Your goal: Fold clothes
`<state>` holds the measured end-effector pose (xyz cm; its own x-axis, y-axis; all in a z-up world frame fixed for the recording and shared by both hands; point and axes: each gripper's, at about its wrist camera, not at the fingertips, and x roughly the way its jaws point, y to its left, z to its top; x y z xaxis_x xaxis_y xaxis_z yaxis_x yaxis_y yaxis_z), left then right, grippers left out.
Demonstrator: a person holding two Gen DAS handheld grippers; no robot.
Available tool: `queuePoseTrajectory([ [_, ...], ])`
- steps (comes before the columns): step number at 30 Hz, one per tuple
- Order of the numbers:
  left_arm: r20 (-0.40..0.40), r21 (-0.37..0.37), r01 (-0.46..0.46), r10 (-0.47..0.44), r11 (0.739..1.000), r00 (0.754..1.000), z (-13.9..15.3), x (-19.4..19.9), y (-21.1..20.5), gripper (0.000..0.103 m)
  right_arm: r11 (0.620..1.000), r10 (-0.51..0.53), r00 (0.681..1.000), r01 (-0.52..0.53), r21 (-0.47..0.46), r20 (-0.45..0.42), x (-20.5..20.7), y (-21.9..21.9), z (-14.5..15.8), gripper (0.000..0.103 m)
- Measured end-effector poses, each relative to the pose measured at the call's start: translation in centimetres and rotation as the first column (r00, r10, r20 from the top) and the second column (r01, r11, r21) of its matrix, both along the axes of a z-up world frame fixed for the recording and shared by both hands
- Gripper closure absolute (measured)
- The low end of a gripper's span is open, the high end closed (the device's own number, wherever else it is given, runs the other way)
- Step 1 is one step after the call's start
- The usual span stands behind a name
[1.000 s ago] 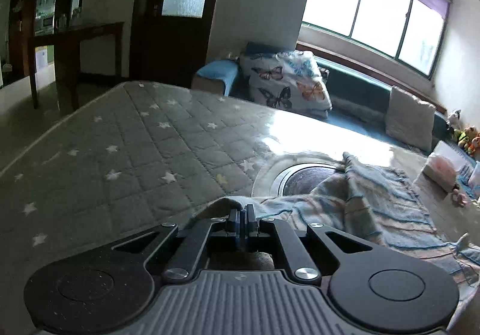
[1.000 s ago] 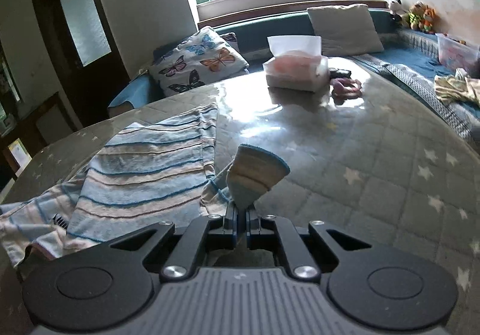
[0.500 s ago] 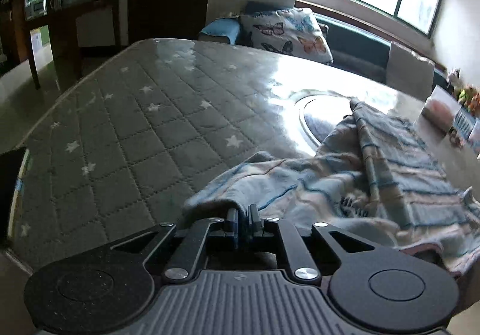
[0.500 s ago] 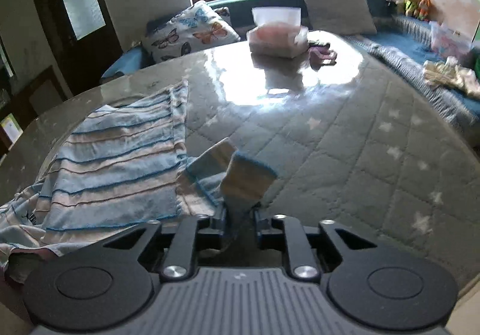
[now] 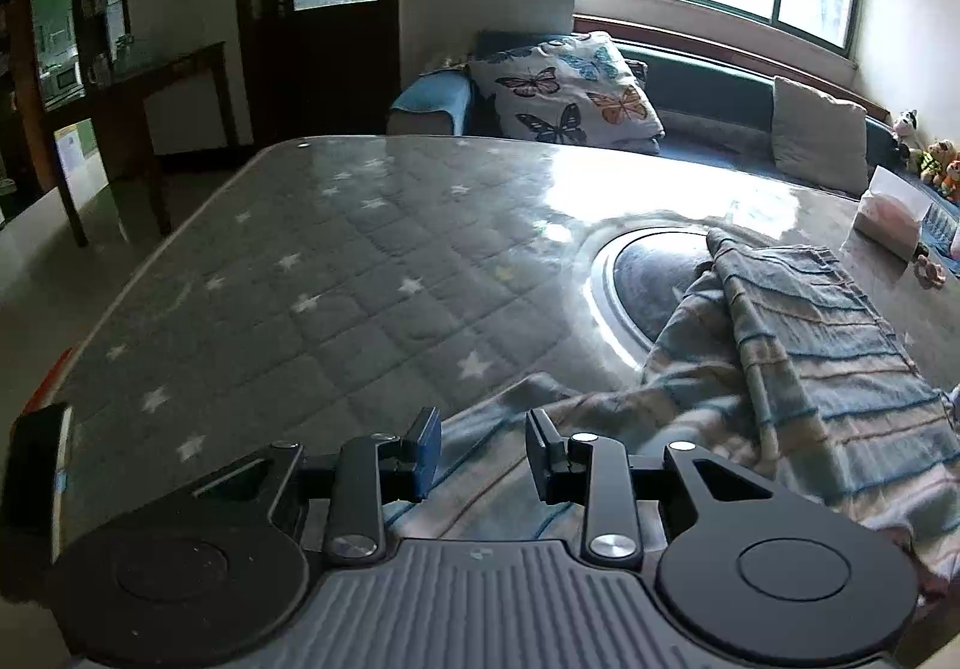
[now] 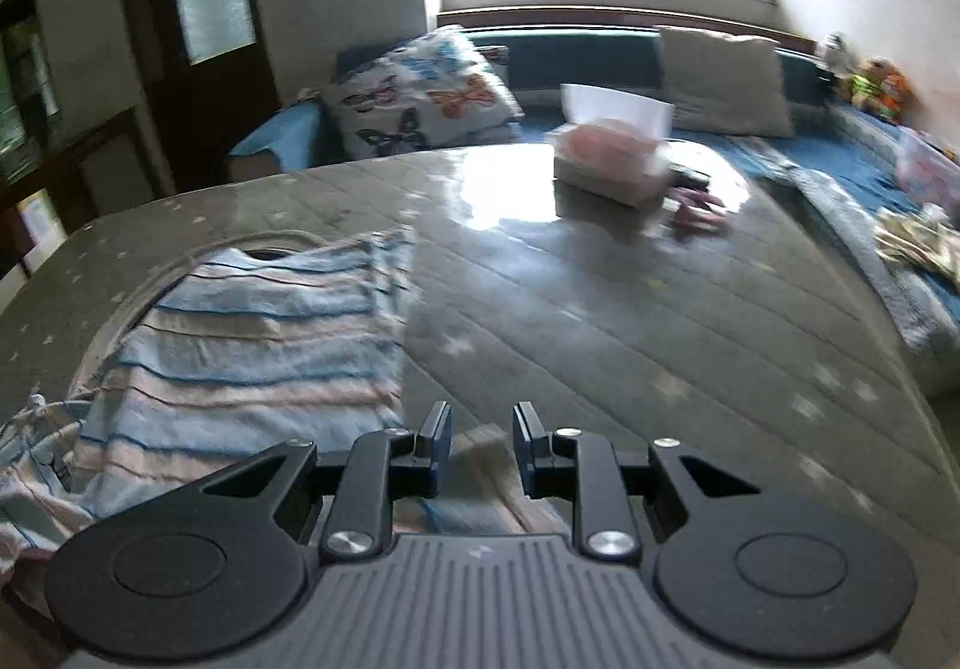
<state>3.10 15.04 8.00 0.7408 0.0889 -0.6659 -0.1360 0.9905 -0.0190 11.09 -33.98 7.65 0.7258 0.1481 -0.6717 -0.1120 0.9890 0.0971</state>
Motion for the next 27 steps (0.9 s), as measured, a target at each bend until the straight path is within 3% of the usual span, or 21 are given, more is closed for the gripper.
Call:
queuePoseTrajectory([
  [9,-0.010,-0.004,0.055,-0.055,0.998,0.998,-0.8,7.3,-3.1,0.069,0.993,0.121,0.992,-0.122,-0.002,-0.041,9.1,4.3,-1.3,0.081],
  [13,-0.024,0.000,0.083,-0.082,0.997,0.996,-1.2,10.3,-4.6,0.069,0.991,0.135,0.989,-0.135,-0.006,-0.057,13.0,5.8,-2.5,0.080],
  [21,-0.067,0.019,0.147,-0.145,0.989,0.987,-2.6,15.4,-7.2,0.069,0.991,0.133,0.988,-0.135,-0.014,-0.083,19.7,8.1,-5.1,0.065],
  [27,-0.080,0.021,0.183,-0.181,0.983,0.980,-3.3,17.7,-8.5,0.066,0.992,0.121,0.989,-0.123,-0.011,-0.090,22.9,8.8,-6.8,0.064],
])
